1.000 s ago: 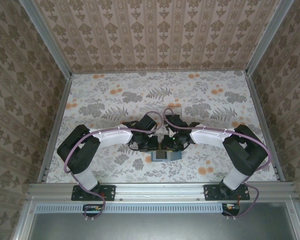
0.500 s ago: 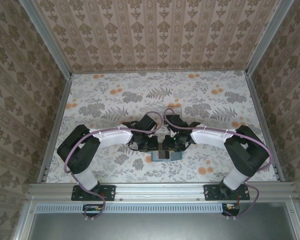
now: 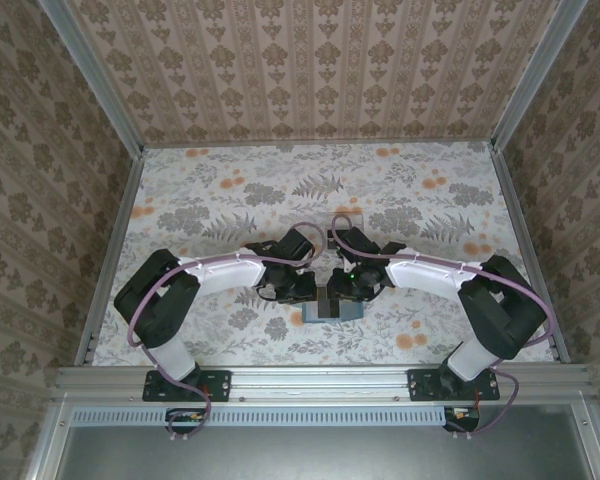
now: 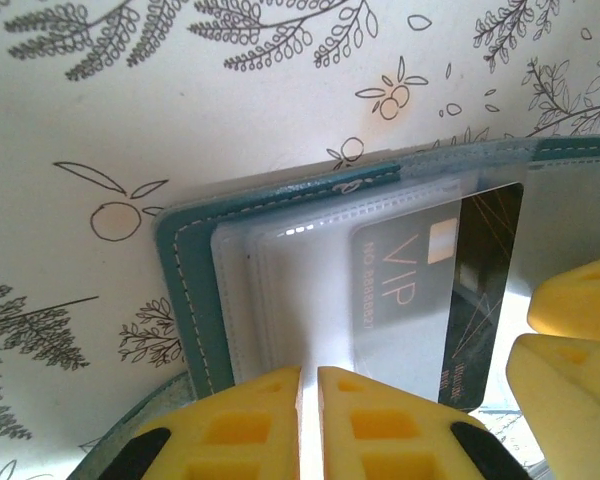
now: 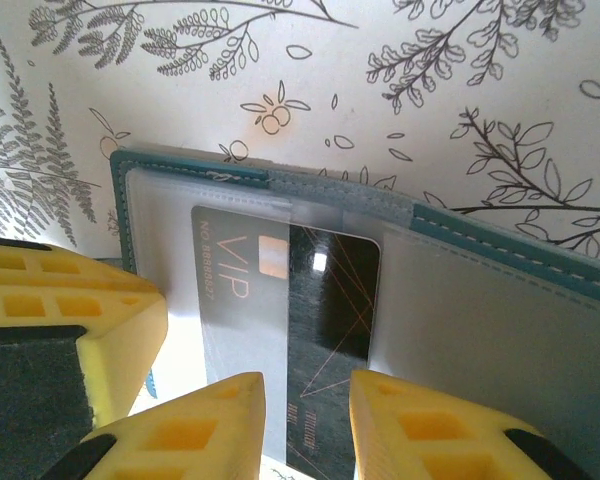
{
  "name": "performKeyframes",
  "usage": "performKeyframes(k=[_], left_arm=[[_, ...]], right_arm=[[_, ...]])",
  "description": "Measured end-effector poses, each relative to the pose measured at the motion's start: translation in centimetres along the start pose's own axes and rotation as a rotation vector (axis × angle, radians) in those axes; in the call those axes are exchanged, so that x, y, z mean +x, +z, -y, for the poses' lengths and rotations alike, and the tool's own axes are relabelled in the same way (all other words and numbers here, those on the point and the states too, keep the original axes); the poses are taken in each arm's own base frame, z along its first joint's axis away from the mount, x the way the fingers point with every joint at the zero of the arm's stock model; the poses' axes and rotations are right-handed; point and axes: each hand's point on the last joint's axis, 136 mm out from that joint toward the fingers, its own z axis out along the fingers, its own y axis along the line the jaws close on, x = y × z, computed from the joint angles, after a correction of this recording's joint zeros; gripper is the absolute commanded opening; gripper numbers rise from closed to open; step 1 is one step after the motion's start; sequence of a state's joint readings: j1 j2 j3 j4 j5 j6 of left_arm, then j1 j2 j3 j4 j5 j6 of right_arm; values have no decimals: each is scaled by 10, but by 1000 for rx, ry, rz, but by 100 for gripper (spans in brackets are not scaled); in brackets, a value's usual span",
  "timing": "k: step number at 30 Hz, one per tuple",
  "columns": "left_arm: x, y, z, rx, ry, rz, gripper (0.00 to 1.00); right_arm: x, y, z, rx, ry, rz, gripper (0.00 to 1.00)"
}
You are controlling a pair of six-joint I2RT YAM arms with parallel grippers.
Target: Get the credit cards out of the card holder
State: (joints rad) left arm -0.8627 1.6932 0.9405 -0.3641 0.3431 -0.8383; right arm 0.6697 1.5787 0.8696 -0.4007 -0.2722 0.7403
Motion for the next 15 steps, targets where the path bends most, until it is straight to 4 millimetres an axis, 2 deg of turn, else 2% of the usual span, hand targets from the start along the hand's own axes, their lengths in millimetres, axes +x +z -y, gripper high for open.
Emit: performKeyframes(k=[8, 15], left_arm=[[-1, -2, 11, 14, 20, 4, 12], [-1, 0, 18, 23, 34, 1, 12]], right_arm=[[-5, -2, 4, -1, 17, 9, 29], [-1, 1, 9, -9, 31, -6, 28]])
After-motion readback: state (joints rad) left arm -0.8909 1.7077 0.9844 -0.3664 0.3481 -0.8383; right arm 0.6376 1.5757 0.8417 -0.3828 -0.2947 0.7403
